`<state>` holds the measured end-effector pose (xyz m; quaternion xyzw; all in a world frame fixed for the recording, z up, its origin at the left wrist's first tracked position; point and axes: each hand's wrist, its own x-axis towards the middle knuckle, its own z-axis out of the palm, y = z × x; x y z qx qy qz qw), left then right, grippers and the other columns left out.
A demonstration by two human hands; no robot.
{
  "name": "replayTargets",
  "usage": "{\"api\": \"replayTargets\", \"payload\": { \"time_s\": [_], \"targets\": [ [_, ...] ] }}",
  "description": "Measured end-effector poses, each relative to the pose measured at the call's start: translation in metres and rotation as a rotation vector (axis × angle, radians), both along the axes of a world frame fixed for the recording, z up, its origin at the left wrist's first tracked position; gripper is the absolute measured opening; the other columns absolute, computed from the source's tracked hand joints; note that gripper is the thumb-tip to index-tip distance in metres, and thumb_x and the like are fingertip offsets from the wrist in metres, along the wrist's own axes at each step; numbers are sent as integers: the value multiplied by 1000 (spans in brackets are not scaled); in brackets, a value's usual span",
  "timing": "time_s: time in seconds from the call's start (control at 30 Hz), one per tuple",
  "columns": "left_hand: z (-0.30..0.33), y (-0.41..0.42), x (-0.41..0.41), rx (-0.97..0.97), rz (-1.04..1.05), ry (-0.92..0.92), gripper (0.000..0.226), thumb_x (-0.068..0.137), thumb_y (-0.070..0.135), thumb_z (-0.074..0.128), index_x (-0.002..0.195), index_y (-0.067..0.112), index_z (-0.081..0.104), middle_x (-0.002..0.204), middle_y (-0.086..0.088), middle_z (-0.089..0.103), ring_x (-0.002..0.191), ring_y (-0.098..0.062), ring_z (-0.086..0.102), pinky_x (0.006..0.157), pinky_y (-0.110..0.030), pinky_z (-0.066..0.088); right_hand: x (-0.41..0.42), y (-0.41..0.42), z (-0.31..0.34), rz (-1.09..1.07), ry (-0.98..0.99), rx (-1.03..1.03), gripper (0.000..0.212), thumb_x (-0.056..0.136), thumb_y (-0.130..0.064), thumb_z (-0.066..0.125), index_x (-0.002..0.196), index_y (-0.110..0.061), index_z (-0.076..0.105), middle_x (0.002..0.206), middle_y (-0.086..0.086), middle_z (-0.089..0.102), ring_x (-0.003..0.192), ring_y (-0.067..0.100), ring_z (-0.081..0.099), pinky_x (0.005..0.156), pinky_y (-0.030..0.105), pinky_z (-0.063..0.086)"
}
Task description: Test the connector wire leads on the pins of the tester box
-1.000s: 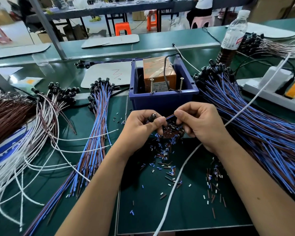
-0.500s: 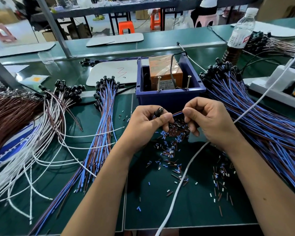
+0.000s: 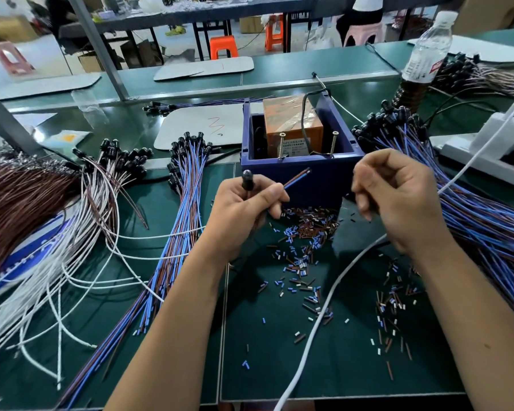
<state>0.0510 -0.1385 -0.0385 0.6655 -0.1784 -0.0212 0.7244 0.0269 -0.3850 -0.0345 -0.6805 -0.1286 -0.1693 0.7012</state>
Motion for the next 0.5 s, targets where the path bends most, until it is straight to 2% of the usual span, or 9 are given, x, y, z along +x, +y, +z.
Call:
{"api": "replayTargets", "payload": {
  "time_s": [0.1, 0.2, 0.27, 0.3, 0.37, 0.4, 0.5],
  "targets": [
    [-1, -8, -3, -47, 20, -12, 22, 97, 14, 63, 79, 13, 76, 61, -3, 65, 38, -3, 38, 40, -11, 29, -4, 25, -6, 67, 69, -46, 11, 89, -27, 77, 92, -17, 76, 69, 5, 68, 46, 13, 55, 39, 23, 42],
    [-4, -26, -12, -96, -27, -30, 22, 101, 0, 56, 82, -3, 66, 62, -2, 68, 44, 0, 56, 48, -8, 43, -7, 55, -10, 77, 110, 38, 8, 94, -18, 74, 94, -11, 77, 60, 3, 65, 41, 9, 48, 36, 19, 35],
    [-5, -33, -16, -118, -19, -48, 20, 101, -1, 56, 84, -4, 65, 64, -4, 70, 48, -4, 61, 51, -11, 48, -8, 62, -9, 47, 143, 122, 7, 95, -15, 73, 90, -12, 78, 59, 8, 63, 40, 9, 44, 36, 18, 31],
    [-6, -35, -15, -114, 10, -57, 19, 100, 2, 59, 85, -5, 67, 67, -8, 72, 53, -10, 66, 56, -16, 52, -8, 62, -8, 39, 160, 160, 8, 93, -17, 74, 88, -14, 79, 62, 12, 63, 40, 10, 43, 36, 18, 30],
    [-8, -37, -15, -68, 90, -104, 17, 98, 10, 63, 88, -1, 72, 76, -14, 75, 69, -24, 72, 70, -32, 58, -8, 60, -6, 33, 168, 214, 9, 91, -23, 74, 85, -18, 78, 68, 9, 66, 41, 10, 43, 37, 18, 28],
    [-10, -38, -15, -28, 146, -150, 16, 98, 13, 65, 89, 4, 74, 79, -11, 77, 75, -25, 73, 75, -35, 59, -8, 58, -5, 33, 155, 234, 11, 94, -23, 71, 85, -19, 76, 71, 5, 67, 42, 10, 44, 38, 17, 28],
    [-12, -41, -18, 65, 382, -337, 13, 100, 20, 66, 93, 16, 76, 81, 1, 78, 75, -22, 75, 74, -38, 60, -6, 52, -3, 29, 90, 273, 19, 108, -20, 56, 89, -19, 62, 92, 5, 74, 45, 13, 50, 38, 18, 33]
  ]
}}
